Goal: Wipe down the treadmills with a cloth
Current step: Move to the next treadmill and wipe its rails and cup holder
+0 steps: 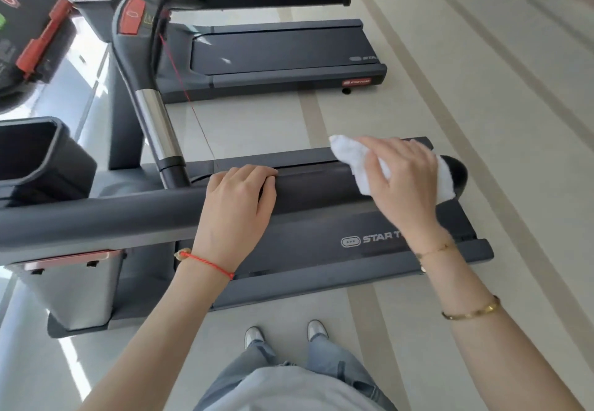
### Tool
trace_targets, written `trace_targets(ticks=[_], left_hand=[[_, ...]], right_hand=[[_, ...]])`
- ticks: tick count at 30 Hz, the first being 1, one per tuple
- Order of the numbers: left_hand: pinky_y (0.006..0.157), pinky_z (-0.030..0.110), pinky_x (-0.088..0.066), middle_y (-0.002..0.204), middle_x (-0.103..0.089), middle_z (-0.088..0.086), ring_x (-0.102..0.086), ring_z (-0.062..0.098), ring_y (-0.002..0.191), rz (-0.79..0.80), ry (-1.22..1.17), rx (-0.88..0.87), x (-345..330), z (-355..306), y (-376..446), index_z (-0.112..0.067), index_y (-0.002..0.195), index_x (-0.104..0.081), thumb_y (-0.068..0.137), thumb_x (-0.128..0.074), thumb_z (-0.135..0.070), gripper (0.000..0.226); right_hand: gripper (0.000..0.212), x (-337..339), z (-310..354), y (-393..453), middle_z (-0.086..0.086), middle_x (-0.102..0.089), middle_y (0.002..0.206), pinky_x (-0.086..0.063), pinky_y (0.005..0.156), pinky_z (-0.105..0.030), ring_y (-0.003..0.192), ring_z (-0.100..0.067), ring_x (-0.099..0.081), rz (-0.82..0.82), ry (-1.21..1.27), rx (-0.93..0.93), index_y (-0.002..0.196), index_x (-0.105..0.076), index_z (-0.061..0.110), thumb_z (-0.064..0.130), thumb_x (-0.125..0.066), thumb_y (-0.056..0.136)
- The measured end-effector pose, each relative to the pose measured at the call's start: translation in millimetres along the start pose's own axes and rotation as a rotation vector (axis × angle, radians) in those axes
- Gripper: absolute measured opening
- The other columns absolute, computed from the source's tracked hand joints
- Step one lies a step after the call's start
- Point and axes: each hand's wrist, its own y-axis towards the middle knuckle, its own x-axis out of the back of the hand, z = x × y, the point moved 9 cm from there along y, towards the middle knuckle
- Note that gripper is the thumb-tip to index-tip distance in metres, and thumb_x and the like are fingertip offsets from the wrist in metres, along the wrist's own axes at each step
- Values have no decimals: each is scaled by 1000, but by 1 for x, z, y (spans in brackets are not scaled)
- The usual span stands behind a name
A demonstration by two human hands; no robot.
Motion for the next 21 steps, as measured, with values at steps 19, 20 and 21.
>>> trace_targets(ticks=[19,20,21], left_hand=[[89,41,-43,97,-72,0,-63,27,86,-4,23,32,-57,-92,32,-13,104,-69,101,-45,-17,25],[90,41,-43,96,-72,0,-63,26,86,-7,19,30,-56,-91,32,-13,104,-69,101,-45,-17,24],[90,41,-44,95,-72,0,-63,26,86,-11,12,28,-55,-90,32,-13,103,-69,101,-46,-18,24]], right_hand=[[18,-2,-131,13,23,-72,95,-50,89,-27,98,4,-64,362,630,-471,94,-73,46,38,-57,91],[18,-1,-128,14,25,-72,95,-50,89,-25,98,4,-63,394,578,-431,95,-72,46,39,-56,91],[19,0,-125,16,23,-72,99,-50,90,-25,100,1,-63,390,501,-365,99,-72,44,39,-55,91]])
